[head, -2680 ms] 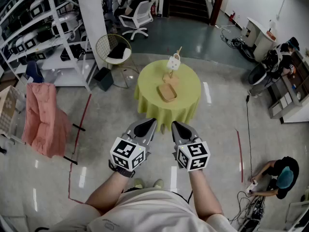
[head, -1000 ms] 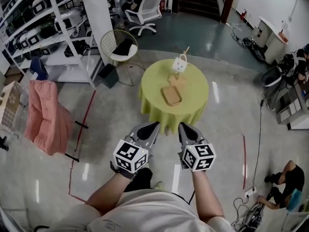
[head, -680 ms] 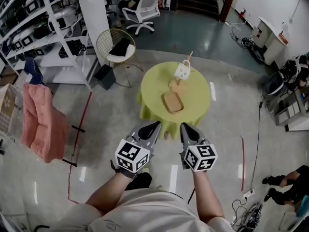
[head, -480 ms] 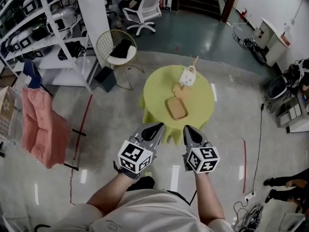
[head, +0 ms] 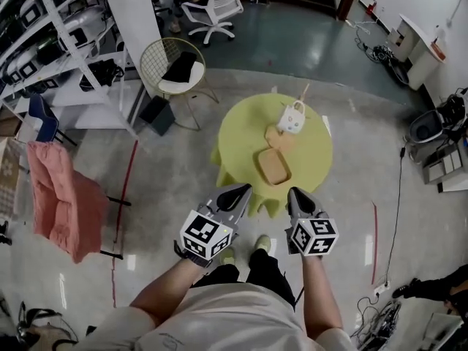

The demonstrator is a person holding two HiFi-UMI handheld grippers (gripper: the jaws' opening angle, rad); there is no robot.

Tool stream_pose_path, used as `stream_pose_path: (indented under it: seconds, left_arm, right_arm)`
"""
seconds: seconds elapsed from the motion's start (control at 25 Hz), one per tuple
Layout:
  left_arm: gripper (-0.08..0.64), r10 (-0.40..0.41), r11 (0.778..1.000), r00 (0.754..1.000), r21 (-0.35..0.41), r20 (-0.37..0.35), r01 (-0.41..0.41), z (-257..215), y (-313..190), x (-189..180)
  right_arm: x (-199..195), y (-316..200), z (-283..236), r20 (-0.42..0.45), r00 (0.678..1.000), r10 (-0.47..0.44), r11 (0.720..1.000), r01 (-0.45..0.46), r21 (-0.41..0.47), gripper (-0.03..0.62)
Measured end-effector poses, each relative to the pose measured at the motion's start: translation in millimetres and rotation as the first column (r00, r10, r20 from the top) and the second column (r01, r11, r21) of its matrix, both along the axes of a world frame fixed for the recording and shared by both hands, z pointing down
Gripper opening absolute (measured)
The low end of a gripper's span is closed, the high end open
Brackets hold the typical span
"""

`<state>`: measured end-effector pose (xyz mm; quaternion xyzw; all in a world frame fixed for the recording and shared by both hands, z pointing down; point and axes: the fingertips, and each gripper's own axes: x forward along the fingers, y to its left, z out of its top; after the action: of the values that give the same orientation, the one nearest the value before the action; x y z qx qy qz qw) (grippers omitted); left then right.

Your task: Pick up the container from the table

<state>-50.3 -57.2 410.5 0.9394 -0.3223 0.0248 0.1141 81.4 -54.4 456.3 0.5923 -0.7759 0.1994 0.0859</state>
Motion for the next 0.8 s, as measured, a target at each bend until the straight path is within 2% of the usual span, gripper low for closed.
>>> stream_pose_path:
  seconds: [0.16,0.4,0.56,0.8]
  left_arm:
    - [0.006,-0.030,1.000,0.999,-0.001,0.010,0.030,6,-33,1]
    - [0.006,-0.078,0.995,0.997,-0.055,0.024,0.079,40,-72,23]
    - [0.006,-0.097,0.990,0.994,-0.099,0.046,0.101,64,-99,44]
    - [0.006,-0.102,0.983,0.991,-0.145,0.083,0.113,101,-131,72]
  right_arm:
    - [15,-39,17,-0.015,1.000,-0.002,1.000,0.002,-0.028,0.014]
    - [53,-82,79,-0.066,0.998,-0.023,0.988,0.012,-0.155,0.015]
    - [72,-108,127,-0.091,0.994,-0.065,0.966,0.040,-0.254,0.020]
    - [84,-138,200,-0.104,0.984,-0.148,0.919,0.098,-0.382,0.048]
